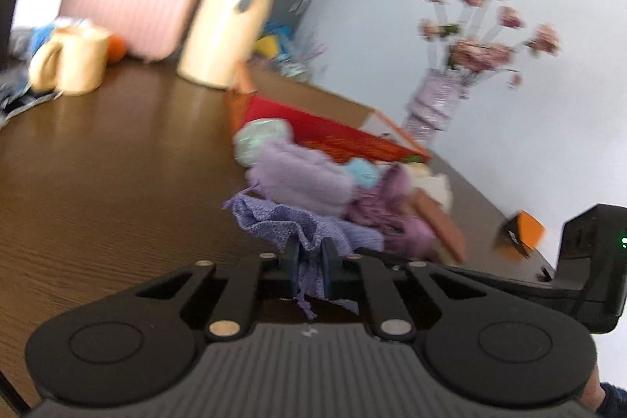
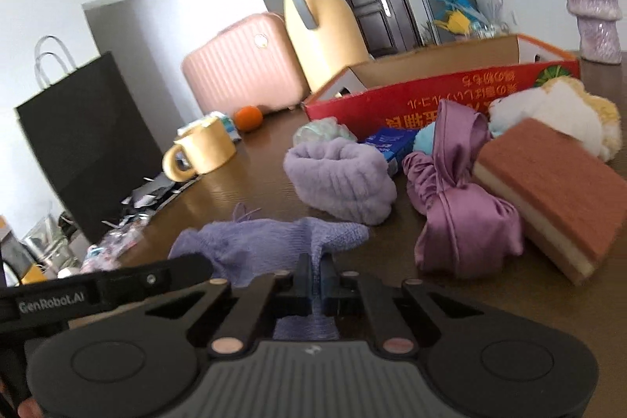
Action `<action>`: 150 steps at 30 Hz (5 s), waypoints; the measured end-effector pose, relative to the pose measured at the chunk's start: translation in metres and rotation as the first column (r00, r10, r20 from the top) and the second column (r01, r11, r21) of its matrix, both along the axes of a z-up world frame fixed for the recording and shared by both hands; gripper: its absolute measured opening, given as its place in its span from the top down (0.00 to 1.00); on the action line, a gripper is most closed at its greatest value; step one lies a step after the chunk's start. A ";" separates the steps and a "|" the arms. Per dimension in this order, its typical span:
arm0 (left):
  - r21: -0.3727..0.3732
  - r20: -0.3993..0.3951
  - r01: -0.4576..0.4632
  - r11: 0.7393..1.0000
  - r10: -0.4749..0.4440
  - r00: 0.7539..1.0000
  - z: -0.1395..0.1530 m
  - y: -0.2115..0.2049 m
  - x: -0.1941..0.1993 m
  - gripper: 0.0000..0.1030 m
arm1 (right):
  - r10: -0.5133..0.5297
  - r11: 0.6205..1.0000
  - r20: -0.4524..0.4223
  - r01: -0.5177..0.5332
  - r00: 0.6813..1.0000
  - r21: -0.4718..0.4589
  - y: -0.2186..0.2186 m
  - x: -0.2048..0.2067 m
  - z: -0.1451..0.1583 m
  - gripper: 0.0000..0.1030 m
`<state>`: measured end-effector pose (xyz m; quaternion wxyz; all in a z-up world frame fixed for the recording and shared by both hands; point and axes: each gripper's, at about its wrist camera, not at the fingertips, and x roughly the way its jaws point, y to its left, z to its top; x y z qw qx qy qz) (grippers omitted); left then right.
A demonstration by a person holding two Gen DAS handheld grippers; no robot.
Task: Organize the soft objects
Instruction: 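Carry the pouch with the left gripper into the cardboard box and release, then withdraw the left gripper from the box back toward the table items, then grasp the lilac fuzzy headband with the left gripper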
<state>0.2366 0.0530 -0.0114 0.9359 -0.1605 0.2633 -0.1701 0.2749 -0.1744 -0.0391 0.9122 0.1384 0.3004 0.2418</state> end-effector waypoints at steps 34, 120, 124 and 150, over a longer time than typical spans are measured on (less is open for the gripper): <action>0.231 -0.152 -0.067 0.971 0.104 0.983 0.047 -0.071 0.382 0.76 | 0.006 0.965 -0.150 -0.045 0.989 -0.257 -0.017 0.421 0.058 0.96; 0.094 -0.033 -0.007 0.996 0.010 0.999 0.027 0.007 0.144 0.51 | -0.152 0.979 0.102 0.164 0.983 -0.119 0.011 0.054 0.039 0.58; 0.096 -0.105 0.037 0.995 -0.027 0.994 0.003 0.003 0.162 0.86 | -0.156 0.970 0.067 0.166 0.985 -0.180 0.028 0.078 0.021 0.68; -0.010 -0.058 0.027 1.000 -0.027 0.998 -0.003 -0.001 0.013 0.51 | -0.122 0.985 0.100 0.133 0.987 -0.106 0.000 -0.034 0.025 0.62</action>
